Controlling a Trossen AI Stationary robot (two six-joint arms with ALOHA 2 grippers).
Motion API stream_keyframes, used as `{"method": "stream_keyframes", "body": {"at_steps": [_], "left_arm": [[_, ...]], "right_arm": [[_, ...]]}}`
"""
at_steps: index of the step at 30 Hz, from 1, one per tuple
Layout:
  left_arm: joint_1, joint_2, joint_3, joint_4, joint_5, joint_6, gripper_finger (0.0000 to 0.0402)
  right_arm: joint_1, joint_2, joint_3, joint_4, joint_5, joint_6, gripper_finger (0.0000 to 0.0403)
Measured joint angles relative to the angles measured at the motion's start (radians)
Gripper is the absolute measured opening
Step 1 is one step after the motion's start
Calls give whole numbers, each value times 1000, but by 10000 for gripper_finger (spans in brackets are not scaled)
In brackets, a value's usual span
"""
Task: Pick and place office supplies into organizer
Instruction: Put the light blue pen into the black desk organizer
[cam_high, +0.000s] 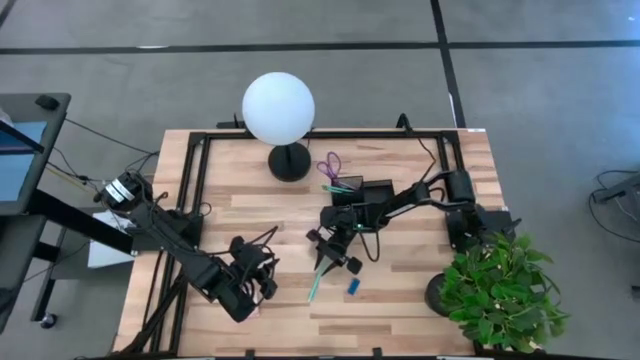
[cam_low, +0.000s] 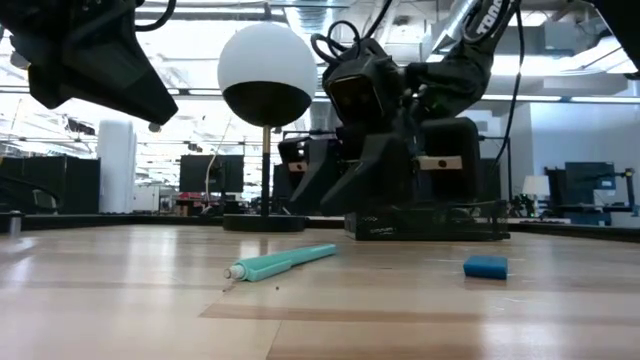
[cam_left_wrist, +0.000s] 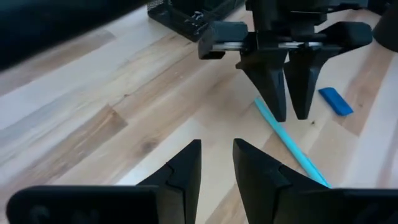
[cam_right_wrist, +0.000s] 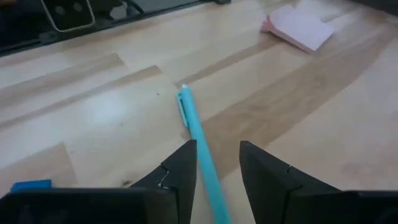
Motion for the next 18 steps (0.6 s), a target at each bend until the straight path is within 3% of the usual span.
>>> {"method": "stream_keyframes", "body": {"at_steps": [3, 12, 18], "left_arm": [[0, 0, 0, -18, -1, 0, 87], [6, 0, 0, -38, -82, -5, 87], [40, 1, 0, -29, -18, 4, 87]], "right_arm": [[12, 0, 0, 0, 42, 6, 112], [61, -27, 0, -38, 312, 57, 111], [93, -21, 55, -240, 328, 56, 111]]}}
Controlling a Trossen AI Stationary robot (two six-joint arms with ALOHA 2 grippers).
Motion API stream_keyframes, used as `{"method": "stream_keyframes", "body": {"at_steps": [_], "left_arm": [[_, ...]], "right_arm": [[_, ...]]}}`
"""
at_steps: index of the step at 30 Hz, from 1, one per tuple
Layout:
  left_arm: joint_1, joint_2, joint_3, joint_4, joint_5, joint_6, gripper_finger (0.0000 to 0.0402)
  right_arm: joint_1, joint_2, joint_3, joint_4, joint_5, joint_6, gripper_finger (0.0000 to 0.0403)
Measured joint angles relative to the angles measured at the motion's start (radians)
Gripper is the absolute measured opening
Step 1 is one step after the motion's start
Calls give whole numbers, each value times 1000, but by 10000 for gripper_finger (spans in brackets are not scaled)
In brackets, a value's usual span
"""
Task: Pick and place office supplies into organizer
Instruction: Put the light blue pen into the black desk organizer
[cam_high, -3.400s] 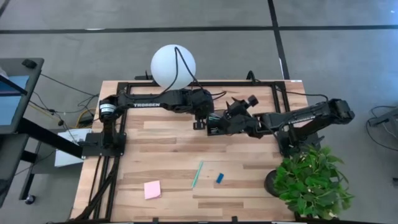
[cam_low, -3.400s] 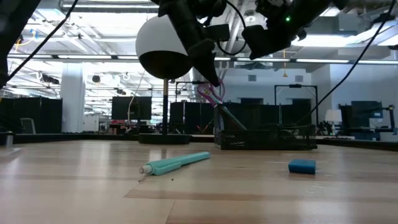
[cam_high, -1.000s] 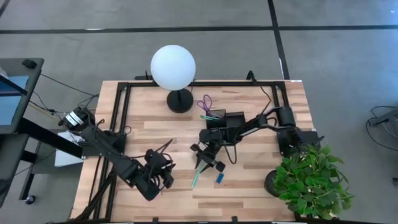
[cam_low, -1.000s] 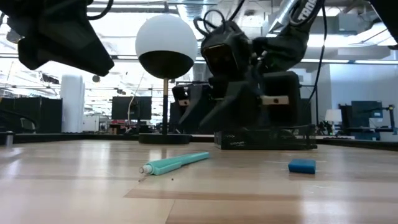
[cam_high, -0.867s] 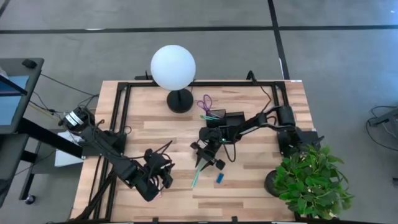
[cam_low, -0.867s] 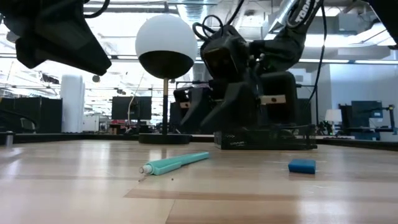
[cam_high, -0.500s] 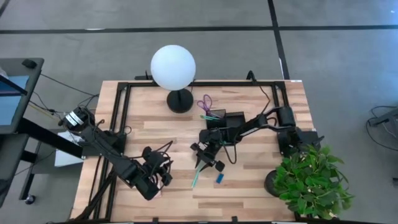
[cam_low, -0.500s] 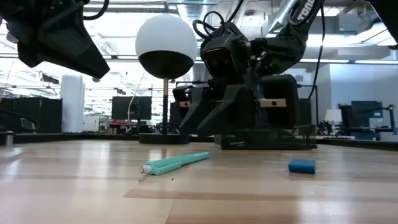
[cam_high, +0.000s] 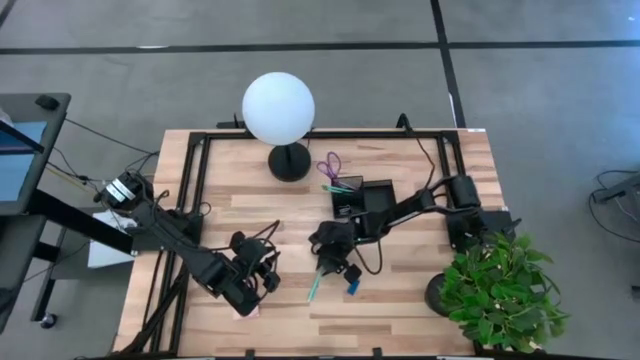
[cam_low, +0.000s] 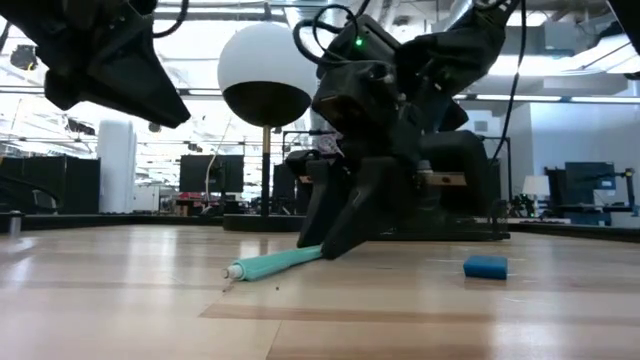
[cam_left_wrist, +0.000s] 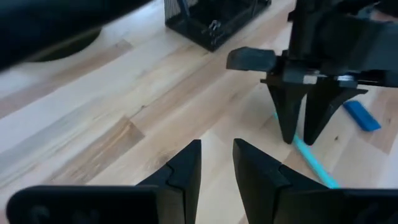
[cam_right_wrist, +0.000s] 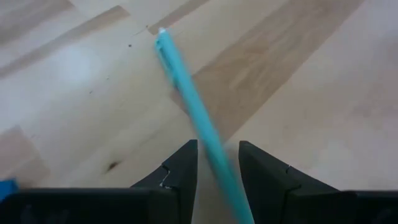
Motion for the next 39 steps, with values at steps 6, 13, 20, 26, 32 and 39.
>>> {"method": "stream_keyframes", "body": {"at_steps": [6, 13, 20, 26, 32, 39], "left_arm": [[13, 0, 0, 3, 15, 9, 87], [14, 0, 0, 7, 18, 10, 87], [14, 1, 0, 9, 23, 11, 87], [14, 1, 0, 9, 24, 14, 87], [14, 1, 0, 7, 34, 14, 87], [14, 1, 0, 4, 75, 14, 87]], "right_arm": [[31, 14, 9, -12, 48, -78, 111], [6, 17, 4, 55, 76, 109, 111], [-21, 23, 4, 100, 156, 336, 111], [-23, 25, 3, 185, 330, 501, 111], [-23, 25, 3, 191, 371, 654, 109], [19, 21, 4, 154, 323, 571, 91]]}}
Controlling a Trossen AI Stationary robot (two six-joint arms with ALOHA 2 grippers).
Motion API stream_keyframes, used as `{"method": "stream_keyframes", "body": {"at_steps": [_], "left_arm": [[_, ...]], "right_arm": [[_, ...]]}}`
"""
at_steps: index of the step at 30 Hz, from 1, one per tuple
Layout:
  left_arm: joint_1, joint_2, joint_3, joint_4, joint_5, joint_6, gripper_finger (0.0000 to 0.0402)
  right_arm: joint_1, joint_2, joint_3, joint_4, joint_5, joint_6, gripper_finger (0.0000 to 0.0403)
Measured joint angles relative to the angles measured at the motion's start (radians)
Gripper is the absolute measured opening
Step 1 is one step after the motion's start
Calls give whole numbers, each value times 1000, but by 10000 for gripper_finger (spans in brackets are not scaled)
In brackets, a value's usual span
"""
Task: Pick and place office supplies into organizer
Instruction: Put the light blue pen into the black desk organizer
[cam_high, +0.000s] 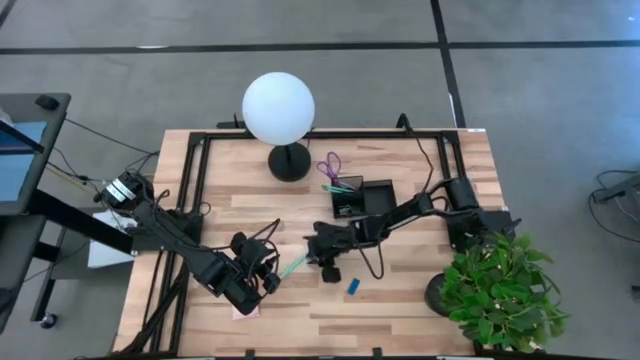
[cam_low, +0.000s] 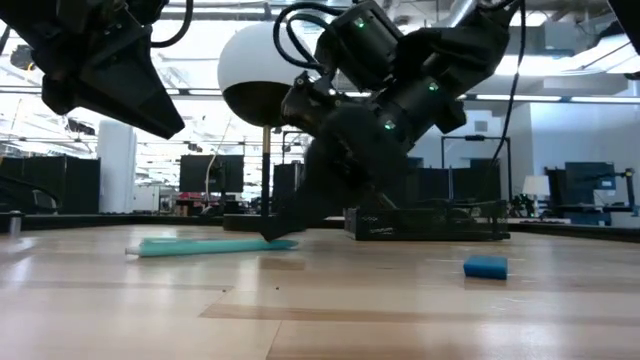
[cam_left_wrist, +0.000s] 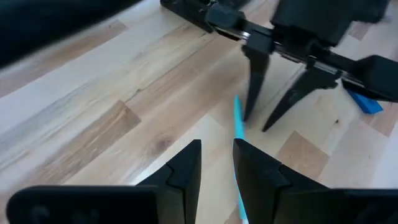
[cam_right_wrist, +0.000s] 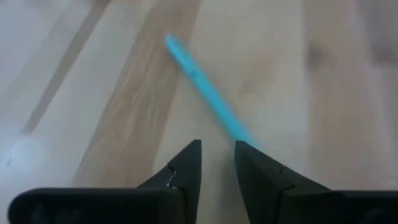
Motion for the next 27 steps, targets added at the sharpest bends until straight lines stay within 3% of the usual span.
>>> {"method": "stream_keyframes", "body": {"at_steps": [7, 14, 19, 24, 27], "left_arm": [[0, 0, 0, 0, 2, 0, 87], [0, 0, 0, 0, 2, -44, 87], [-1, 1, 0, 5, -19, -93, 87], [-26, 74, -56, 216, -81, -85, 87], [-48, 159, -79, 362, -68, -55, 87]], "right_arm": [[53, -4, 3, -79, 14, -2, 70], [83, -1, 0, 46, 15, -124, 66], [72, -1, 57, 21, 26, -149, 66], [77, -13, 144, -62, 18, -122, 66], [75, -44, 197, -116, 17, -116, 66]]}}
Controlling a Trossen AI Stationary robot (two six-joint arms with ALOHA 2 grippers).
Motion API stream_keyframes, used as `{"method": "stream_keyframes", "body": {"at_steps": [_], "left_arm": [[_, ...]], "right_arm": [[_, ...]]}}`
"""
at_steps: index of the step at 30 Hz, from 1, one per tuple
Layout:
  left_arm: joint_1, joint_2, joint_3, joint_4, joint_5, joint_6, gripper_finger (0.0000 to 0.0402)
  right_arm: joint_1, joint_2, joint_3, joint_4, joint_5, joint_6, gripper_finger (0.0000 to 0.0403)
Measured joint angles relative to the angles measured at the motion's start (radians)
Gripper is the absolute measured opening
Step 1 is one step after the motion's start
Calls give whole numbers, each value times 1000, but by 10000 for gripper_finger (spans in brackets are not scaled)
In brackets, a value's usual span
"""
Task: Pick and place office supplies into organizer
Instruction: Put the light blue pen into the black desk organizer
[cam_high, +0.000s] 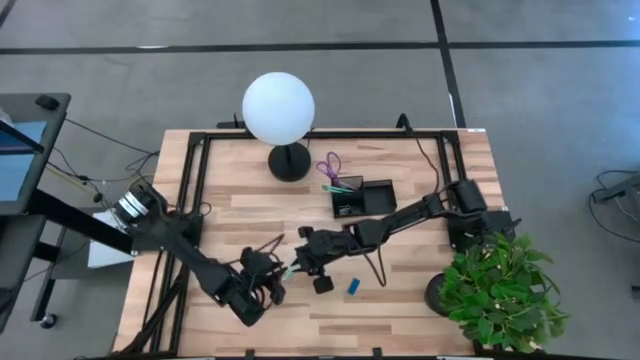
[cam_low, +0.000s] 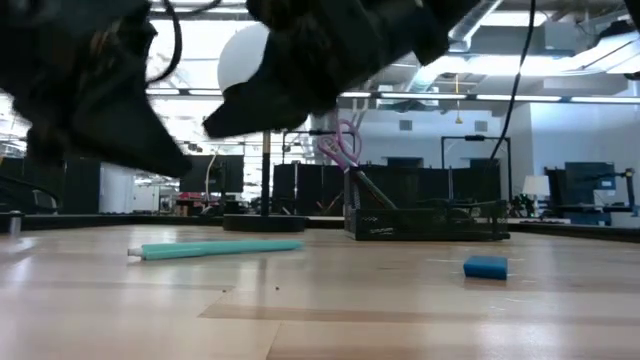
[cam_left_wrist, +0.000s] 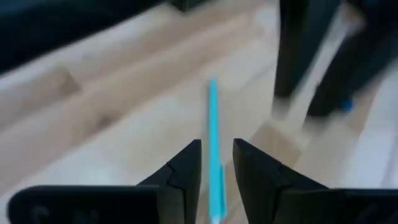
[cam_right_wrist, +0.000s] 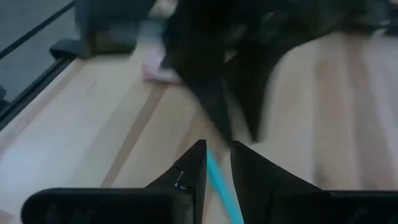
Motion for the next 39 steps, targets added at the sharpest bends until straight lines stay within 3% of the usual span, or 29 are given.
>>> {"method": "stream_keyframes", "body": {"at_steps": [3, 6, 13, 26, 33, 39], "left_arm": [[-28, 78, 20, 67, 44, 90, 87], [-60, 141, 79, 61, 21, 233, 87], [-70, 242, 92, 2, -58, -11, 87], [-64, 281, 92, 13, -50, -36, 87], [-47, 278, 74, 33, -49, -47, 87], [-34, 328, 36, 139, -134, -48, 86]], "right_arm": [[-5, -33, 9, -21, 6, 0, 66], [-16, -86, 7, -31, 5, 1, 66], [-55, -186, 7, -91, 12, 16, 66], [-151, -452, 7, -125, 13, -16, 66], [-172, -530, 7, -119, 13, -27, 66], [-168, -581, 7, -120, 12, -42, 66]]}}
